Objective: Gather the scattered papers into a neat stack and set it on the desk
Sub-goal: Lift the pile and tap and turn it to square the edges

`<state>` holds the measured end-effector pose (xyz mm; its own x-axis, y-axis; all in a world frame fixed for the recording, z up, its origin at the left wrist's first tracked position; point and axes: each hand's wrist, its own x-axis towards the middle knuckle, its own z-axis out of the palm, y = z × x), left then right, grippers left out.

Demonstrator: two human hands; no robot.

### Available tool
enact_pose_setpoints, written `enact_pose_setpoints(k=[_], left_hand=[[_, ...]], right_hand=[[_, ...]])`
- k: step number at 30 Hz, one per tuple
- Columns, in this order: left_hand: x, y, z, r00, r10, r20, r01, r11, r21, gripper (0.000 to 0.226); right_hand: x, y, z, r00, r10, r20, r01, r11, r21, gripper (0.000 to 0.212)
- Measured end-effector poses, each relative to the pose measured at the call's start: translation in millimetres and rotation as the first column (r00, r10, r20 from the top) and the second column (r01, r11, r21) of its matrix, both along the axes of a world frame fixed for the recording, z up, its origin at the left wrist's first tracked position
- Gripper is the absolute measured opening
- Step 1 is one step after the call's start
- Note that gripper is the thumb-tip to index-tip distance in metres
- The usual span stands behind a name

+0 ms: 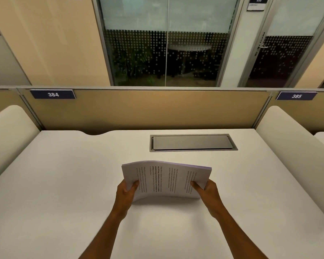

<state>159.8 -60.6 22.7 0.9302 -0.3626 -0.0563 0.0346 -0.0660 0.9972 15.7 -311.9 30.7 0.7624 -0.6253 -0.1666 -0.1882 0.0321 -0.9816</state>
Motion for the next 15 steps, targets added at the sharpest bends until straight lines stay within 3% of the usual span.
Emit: enact_pose_setpoints(k=[15], left_hand=[[11, 0, 0, 0.999, -0.031, 0.044, 0.030, 0.999, 0.024, 0.032]], right_hand=[[0, -2, 3, 0.999, -0.004, 0.045, 0.004, 1.000, 0.001, 0.032]])
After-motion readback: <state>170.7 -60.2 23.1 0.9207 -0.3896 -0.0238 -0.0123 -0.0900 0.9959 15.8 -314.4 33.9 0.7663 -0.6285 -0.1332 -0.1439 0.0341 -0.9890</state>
